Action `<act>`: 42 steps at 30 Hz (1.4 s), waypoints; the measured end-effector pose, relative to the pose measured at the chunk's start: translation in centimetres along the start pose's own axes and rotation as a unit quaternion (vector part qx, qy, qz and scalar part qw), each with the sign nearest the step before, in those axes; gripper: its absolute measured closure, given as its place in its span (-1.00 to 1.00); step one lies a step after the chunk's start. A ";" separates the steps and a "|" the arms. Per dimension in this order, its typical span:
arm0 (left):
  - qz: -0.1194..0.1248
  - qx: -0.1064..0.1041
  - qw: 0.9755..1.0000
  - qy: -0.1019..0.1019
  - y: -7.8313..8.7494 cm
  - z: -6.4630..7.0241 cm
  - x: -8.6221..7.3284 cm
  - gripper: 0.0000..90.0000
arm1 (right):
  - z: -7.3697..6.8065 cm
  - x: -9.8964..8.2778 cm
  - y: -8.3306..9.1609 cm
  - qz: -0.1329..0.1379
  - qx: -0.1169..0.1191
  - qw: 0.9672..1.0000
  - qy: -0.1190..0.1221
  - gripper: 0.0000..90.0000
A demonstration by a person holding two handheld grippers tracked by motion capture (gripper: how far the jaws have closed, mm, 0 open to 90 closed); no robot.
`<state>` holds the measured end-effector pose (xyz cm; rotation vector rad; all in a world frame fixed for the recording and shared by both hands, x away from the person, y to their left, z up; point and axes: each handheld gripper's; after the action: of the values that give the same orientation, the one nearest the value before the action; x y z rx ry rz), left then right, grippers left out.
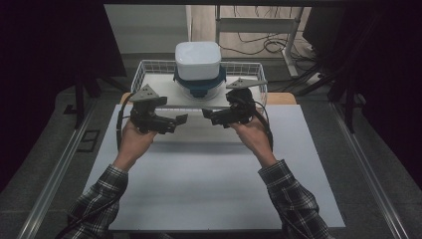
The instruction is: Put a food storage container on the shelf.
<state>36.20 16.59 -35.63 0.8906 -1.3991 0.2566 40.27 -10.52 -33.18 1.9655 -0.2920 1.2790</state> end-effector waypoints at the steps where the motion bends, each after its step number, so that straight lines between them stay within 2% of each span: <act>1: -0.001 0.001 1.000 -0.003 0.0 0.2 -0.1 -0.96 | -0.1 -0.2 0.0 0.001 0.001 1.000 0.002 -1.00; 11: -0.013 0.006 0.999 -0.030 0.0 2.1 -1.6 -0.96 | -0.9 -2.0 0.3 0.003 0.010 1.000 0.014 -1.00; 24: -0.029 -0.003 0.999 -0.016 -0.1 3.3 -4.6 -0.96 | -1.6 -4.9 0.5 -0.008 0.014 0.999 0.037 -1.00; 30: -0.035 -0.002 0.999 -0.021 -0.2 4.1 -5.6 -0.96 | -1.6 -6.1 0.7 -0.009 0.019 0.999 0.036 -1.00; 37: -0.036 -0.005 0.999 -0.012 -0.4 4.9 -7.4 -0.96 | -1.7 -7.9 0.9 -0.011 0.012 0.999 0.045 -1.00; 42: -0.036 -0.006 0.999 -0.005 -0.6 5.5 -8.6 -0.96 | -1.5 -9.2 1.0 -0.013 0.013 0.999 0.043 -1.00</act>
<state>30.76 15.48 -44.22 0.9308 -1.3744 0.1893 34.36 -12.03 -40.31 1.9237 -0.2093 1.3525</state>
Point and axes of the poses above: each handheld gripper's, and its own axes: y roughly backward along the jaws, x roughly out of its top, z roughly to its right, and after that the axes turned 10 degrees about -y, right-handed
